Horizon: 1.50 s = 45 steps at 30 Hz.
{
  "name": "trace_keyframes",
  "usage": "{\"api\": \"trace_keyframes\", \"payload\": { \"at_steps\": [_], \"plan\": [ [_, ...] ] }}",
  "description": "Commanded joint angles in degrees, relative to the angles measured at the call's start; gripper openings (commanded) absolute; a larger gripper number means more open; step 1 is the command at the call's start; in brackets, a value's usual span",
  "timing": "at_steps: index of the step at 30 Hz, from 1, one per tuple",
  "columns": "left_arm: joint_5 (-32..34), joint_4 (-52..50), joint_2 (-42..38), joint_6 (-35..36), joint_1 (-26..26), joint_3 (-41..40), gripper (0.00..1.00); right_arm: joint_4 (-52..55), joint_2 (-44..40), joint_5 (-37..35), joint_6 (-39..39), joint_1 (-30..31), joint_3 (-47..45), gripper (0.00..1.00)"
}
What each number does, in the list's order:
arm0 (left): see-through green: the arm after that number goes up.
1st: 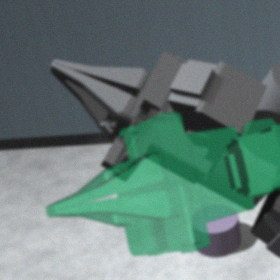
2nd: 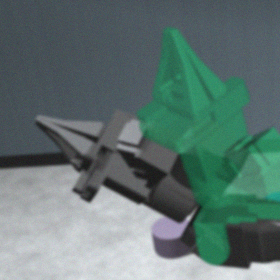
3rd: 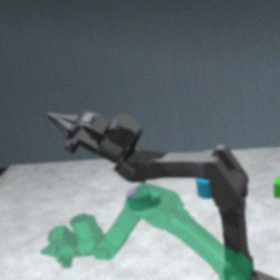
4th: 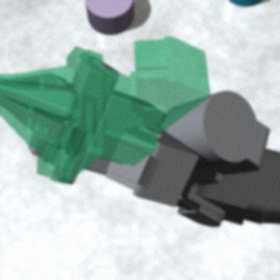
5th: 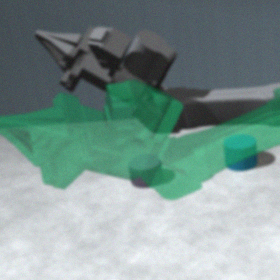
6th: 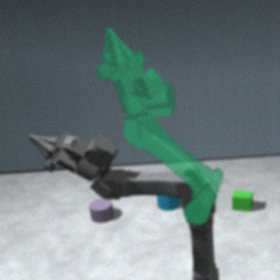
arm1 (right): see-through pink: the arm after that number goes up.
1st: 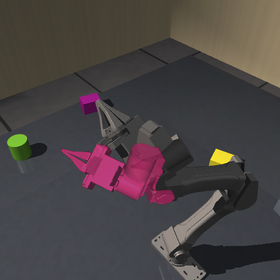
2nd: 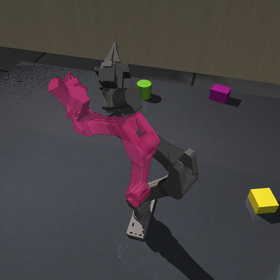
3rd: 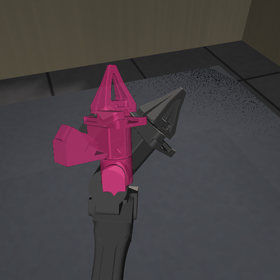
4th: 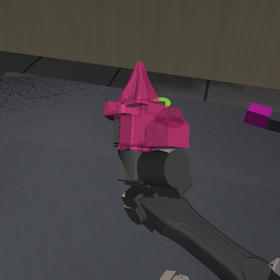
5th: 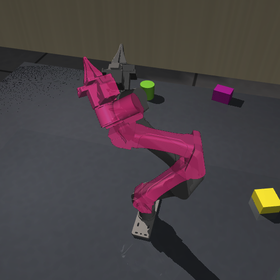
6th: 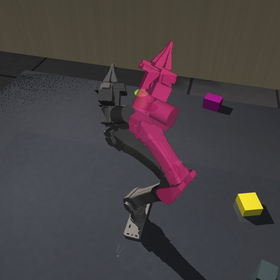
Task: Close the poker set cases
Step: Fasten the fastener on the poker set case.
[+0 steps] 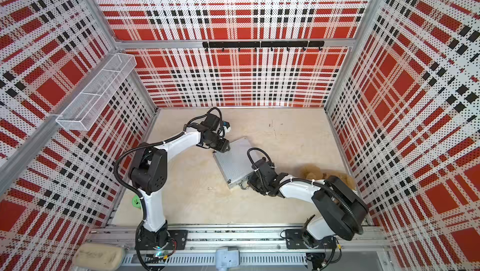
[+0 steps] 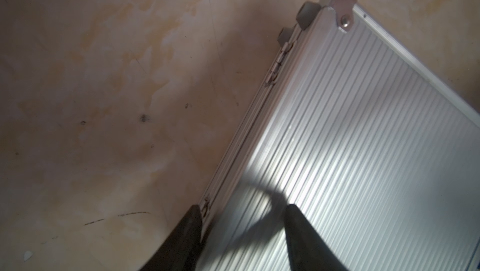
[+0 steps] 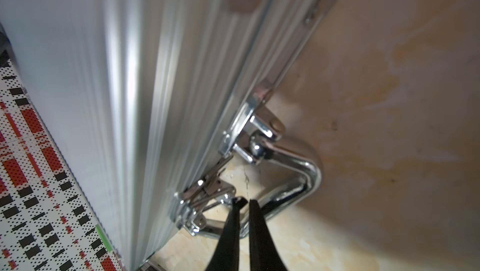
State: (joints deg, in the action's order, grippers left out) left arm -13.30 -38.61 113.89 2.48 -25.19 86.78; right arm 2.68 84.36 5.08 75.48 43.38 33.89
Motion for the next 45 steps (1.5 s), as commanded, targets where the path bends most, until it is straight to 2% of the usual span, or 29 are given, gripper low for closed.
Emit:
{"api": "trace_keyframes", "payload": {
  "at_steps": [1, 15, 29, 33, 37, 40, 45],
  "plan": [
    [-1.0, -3.6, 1.7, 0.9, 0.0, -0.8, 0.53, -4.2, 2.1, -1.9, 1.3, -0.1, 0.8, 0.11],
    [-3.5, -4.5, 2.5, 1.3, 0.0, -1.0, 0.50, -7.4, 2.9, -4.6, 2.7, -0.2, 0.4, 0.11],
    [-5.9, -5.5, 3.6, 1.6, -0.4, -0.9, 0.48, -11.5, 8.3, -4.7, 3.5, -0.4, 2.5, 0.10],
    [-5.3, -5.7, 3.5, 1.7, 0.2, -0.6, 0.49, -10.6, 7.2, -4.3, 3.5, -0.4, 2.2, 0.11],
    [-5.2, -5.8, 3.2, 1.3, 1.4, -0.2, 0.55, -4.2, 2.8, -4.3, 4.0, -0.4, 1.8, 0.15],
    [-4.9, -5.8, 2.8, 0.8, 1.8, 0.6, 0.65, 3.4, -1.0, -3.4, 3.3, -0.4, 2.4, 0.21],
    [-3.6, -4.8, -0.1, -0.1, 2.0, 1.5, 0.79, 15.3, -8.1, -3.5, -2.4, -1.3, 4.4, 0.34]
  ]
}}
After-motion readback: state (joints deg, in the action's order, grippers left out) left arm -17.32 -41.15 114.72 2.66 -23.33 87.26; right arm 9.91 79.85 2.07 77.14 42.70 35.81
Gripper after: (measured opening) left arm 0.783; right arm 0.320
